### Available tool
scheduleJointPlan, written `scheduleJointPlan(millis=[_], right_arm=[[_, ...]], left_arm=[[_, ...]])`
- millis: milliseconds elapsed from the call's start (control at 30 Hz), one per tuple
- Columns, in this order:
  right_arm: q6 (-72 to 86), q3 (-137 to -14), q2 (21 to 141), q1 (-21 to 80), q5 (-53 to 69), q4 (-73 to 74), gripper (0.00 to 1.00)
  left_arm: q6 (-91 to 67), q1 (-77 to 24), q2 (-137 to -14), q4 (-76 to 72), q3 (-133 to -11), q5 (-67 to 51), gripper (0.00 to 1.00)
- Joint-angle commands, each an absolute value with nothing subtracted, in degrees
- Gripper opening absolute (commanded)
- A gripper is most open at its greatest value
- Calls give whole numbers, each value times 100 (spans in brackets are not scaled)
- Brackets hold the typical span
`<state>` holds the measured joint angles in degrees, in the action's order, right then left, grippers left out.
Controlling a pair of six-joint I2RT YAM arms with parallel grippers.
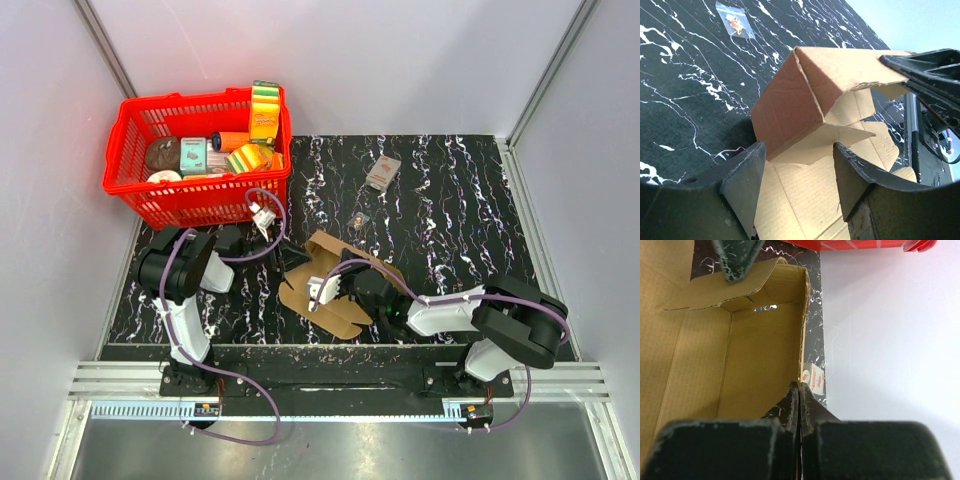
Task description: Fold the paper box
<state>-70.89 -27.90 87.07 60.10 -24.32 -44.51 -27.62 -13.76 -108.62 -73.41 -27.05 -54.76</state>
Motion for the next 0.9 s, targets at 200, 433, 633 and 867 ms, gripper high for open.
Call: scheduleJointPlan(millis=[200, 433, 633, 867], right_arm=[[-7339, -2742, 8965, 6196, -2918, -5080, 0], [-7356, -2637, 9132, 6328, -3076, -5273, 0], [-7348, -2610, 9228, 6389, -3129, -5361, 2], [-7278, -2602, 9220, 6390, -3146, -5405, 4]], left_arm=[[-2320, -1362, -10995, -9536, -2602, -5142, 61], [-2171, -1459, -10969, -9536, -2689, -5036, 61], [-2101, -1503, -11004, -9536, -2698, -5010, 61], [-1960, -1749, -11039, -9510, -2663, -4887, 61]])
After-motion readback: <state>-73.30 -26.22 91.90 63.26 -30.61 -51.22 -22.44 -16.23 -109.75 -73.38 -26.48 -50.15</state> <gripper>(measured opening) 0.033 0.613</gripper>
